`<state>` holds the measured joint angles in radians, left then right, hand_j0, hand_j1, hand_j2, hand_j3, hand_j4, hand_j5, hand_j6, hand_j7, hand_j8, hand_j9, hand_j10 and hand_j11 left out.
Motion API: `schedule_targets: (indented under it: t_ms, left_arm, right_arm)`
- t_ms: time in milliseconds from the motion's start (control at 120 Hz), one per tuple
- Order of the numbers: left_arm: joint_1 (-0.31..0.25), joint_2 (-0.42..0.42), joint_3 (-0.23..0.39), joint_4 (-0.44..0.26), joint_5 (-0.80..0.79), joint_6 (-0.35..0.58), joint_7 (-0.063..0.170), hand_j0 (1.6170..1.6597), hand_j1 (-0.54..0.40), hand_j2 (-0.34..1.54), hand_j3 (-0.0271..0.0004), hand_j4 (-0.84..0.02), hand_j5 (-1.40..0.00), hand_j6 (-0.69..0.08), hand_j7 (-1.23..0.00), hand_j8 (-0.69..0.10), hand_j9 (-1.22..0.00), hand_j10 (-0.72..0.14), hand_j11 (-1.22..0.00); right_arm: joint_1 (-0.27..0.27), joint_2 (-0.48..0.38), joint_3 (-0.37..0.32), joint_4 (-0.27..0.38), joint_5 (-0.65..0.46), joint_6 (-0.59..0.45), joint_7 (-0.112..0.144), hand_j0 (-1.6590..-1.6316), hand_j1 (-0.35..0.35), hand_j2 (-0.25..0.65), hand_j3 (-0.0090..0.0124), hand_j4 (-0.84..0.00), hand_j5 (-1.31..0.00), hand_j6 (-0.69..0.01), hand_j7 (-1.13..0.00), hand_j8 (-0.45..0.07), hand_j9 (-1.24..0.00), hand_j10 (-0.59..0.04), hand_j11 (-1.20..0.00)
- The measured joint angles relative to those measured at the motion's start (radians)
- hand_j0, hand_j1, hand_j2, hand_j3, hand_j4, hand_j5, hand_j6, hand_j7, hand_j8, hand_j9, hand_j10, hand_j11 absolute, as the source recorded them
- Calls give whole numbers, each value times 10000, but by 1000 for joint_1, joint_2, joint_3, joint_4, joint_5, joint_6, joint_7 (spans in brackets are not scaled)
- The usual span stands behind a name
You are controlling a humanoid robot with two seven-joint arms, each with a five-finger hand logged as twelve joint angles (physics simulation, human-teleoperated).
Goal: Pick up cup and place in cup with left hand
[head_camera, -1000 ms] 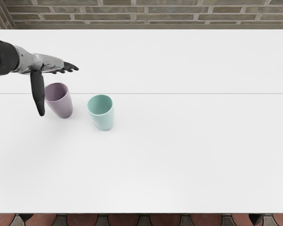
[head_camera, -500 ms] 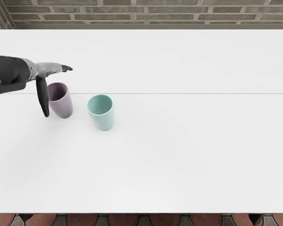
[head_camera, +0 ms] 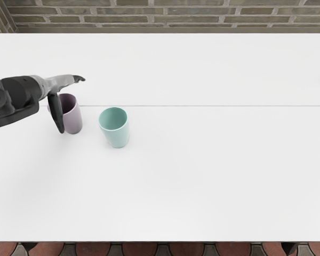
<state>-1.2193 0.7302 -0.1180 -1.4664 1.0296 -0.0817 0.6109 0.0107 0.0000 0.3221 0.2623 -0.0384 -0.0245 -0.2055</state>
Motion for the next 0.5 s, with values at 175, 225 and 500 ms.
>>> schedule_targets:
  t_ms: [175,225,500]
  left_arm:
    - [17,6,0,1,3,5,0,16580,2181,246,0,-1161,-1448,-1177,-1445,-1172,-1442,-1153,-1440]
    - [24,5,0,2,3,6,0,16580,1998,277,0,-1315,-1647,-1330,-1644,-1326,-1642,-1307,-1640]
    - [24,14,-1,13,4,19,0,16580,1269,404,0,-1927,-2441,-1942,-2438,-1938,-2435,-1919,-2434]
  right_arm:
    - [0,0,0,0,0,0,0,-16581,-3116,-65,0,-308,-404,-306,-404,-307,-404,-308,-404]
    - [0,0,0,0,0,0,0,-16581,-3116,-65,0,-308,-404,-306,-404,-307,-404,-308,-404]
    - [2,0,0,0,0,0,0,-16581,-3116,-65,0,-309,-404,-307,-405,-308,-404,-309,-404]
